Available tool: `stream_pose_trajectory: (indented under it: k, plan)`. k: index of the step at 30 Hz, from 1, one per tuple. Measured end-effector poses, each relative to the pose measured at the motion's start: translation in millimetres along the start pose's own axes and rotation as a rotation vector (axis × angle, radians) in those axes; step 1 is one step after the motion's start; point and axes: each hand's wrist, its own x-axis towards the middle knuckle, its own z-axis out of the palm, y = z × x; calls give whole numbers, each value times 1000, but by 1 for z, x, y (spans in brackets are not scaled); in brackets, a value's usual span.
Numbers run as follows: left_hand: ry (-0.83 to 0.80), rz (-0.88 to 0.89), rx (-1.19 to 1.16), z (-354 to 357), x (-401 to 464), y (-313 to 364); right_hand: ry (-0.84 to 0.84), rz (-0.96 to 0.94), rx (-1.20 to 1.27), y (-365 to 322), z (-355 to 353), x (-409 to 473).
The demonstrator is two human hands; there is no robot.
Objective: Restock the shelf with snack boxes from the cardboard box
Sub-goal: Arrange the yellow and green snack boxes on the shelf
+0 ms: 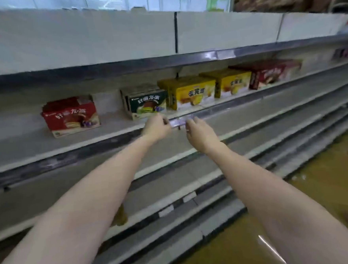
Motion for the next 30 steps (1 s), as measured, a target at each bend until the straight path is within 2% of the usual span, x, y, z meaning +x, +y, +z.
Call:
stream_pose_trajectory:
  k: [6, 14, 19, 22, 30]
  plan:
    - [-228, 180, -55, 148, -41, 130, -64, 247, -105, 159, -47, -136]
    - [-460, 387, -105, 311, -140, 286, -44, 626, -110, 289, -92, -329]
    - [-598, 488, -136, 381, -190, 329, -51, 841, -146, 333, -101, -415]
    - [-679, 489, -143, 419, -209, 344, -39, 937, -145, 358, -97, -453]
    - [-909, 592, -67, 529, -218, 384, -98, 1149, -118, 433, -71, -501]
